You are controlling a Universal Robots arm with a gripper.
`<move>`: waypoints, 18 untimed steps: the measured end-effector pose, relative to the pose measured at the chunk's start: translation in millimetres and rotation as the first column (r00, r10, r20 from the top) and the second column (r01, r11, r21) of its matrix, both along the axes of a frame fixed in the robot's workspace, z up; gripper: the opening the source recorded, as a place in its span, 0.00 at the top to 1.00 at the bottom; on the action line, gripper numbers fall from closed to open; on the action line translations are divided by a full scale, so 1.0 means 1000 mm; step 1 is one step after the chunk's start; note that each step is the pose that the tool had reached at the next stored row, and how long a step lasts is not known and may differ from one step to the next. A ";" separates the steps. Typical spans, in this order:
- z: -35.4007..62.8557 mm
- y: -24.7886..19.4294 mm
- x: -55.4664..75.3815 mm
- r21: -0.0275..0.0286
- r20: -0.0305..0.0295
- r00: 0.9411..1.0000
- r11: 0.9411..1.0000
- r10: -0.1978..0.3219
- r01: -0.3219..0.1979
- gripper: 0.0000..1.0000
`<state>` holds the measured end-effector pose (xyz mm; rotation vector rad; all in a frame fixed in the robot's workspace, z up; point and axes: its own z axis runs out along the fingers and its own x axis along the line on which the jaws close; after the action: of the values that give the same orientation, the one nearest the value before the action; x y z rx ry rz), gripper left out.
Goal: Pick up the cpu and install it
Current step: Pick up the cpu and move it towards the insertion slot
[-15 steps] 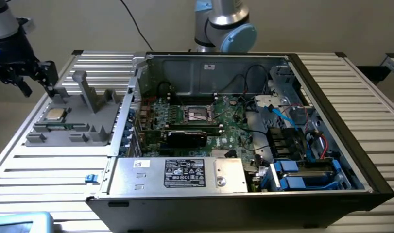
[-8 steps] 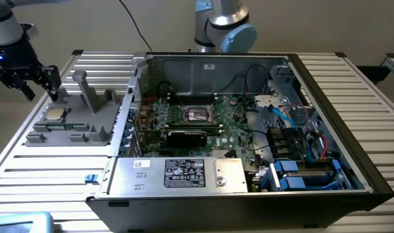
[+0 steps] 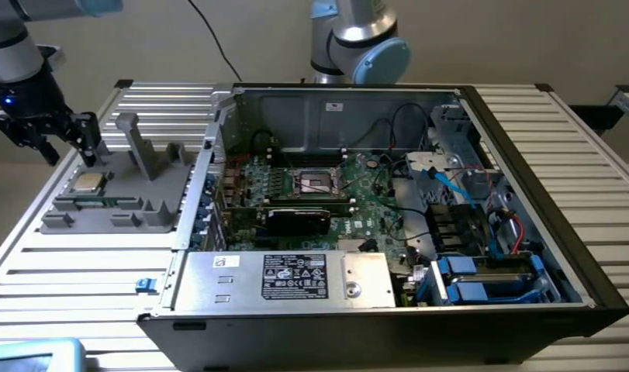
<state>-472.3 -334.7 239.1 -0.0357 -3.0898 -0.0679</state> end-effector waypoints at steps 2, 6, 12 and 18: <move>-0.0005 -0.0004 0.000 0.000 -0.001 1.000 1.000 0.000 0.000 0.34; -0.0070 -0.0005 0.000 0.000 -0.001 1.000 1.000 0.000 0.000 0.34; -0.0179 -0.0006 0.000 0.000 0.000 1.000 1.000 0.000 0.000 0.26; -0.0289 -0.0006 0.000 0.000 0.000 1.000 1.000 0.000 0.000 0.26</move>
<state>-472.2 -335.3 210.2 -0.0359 -3.0899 -0.0679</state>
